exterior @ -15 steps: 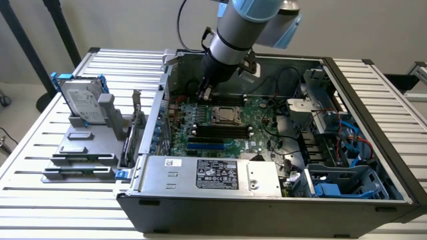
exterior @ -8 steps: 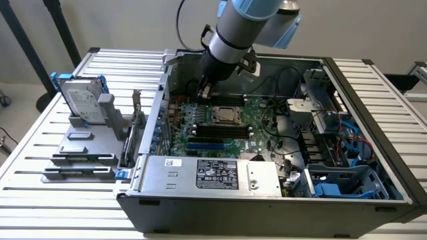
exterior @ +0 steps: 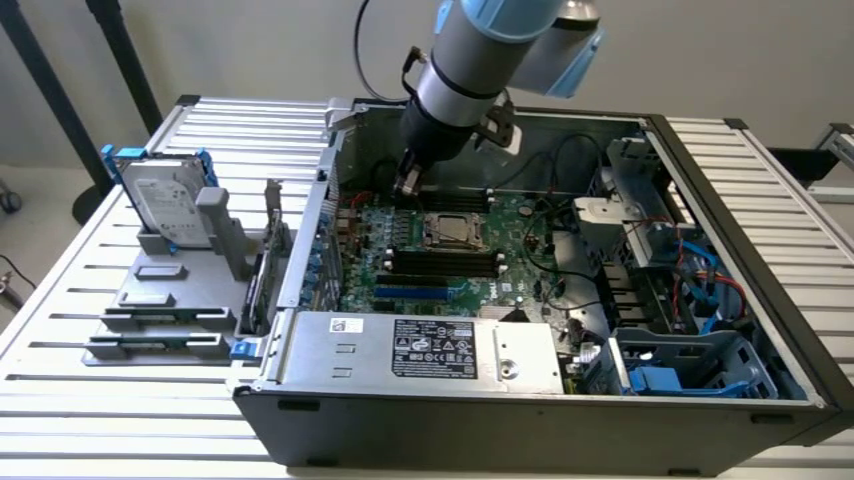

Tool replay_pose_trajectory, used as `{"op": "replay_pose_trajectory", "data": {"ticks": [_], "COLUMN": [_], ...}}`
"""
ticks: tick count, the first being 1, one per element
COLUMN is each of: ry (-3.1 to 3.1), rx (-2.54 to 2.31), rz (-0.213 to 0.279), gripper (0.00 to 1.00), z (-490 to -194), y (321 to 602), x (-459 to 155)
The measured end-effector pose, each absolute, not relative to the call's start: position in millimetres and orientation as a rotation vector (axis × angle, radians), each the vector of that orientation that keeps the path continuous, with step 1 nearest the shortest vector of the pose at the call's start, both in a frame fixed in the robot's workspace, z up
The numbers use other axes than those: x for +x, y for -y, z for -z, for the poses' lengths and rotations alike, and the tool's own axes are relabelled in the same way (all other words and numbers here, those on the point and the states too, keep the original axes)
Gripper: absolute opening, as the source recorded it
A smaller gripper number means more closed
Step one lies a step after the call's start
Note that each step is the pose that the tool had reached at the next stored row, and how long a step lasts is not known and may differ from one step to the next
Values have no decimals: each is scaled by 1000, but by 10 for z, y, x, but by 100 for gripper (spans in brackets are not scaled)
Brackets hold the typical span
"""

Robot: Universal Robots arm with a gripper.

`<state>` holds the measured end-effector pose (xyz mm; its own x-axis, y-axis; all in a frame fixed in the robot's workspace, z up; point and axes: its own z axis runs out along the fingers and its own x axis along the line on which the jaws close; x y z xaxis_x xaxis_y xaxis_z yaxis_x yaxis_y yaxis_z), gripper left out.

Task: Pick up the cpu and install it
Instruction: 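Install the first cpu locking lever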

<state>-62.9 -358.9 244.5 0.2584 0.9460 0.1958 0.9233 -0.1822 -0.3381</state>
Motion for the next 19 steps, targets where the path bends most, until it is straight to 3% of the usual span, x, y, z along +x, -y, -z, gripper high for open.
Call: {"op": "replay_pose_trajectory", "data": {"ticks": [19], "ry": [1497], "rx": [-2254], "rz": [-30], "gripper": [11], "z": [-2458], "y": [3604], "x": [-718]}}
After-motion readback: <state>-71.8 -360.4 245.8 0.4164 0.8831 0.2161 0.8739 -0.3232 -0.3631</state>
